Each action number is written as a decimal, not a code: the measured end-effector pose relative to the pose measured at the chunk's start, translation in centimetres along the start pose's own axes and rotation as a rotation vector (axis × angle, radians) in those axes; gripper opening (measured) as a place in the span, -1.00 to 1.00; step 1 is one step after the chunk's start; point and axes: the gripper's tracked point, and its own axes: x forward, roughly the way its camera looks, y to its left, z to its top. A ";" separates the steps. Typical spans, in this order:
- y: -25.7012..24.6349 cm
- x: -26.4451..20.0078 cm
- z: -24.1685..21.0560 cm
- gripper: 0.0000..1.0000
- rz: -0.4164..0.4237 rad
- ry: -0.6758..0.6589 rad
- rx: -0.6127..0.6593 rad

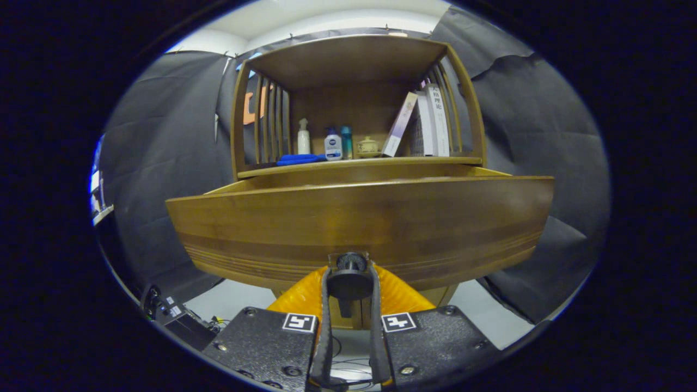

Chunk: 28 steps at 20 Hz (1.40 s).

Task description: Pull open the drawer, take out the items inside it, and place them on the countertop above the cabinet.

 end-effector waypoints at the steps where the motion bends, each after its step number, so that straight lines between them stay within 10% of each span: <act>1: -0.1 -0.5 -0.2 -0.38 0.003 0.004 0.002; 8: 0.0 -1.4 -0.8 -0.39 0.019 0.056 0.010; 12: 0.0 -2.5 1.1 -0.07 0.034 0.077 0.011; 17: 1.0 -3.9 6.7 0.83 0.093 0.070 0.031; 28: 1.9 -1.7 13.3 0.96 0.096 0.188 0.068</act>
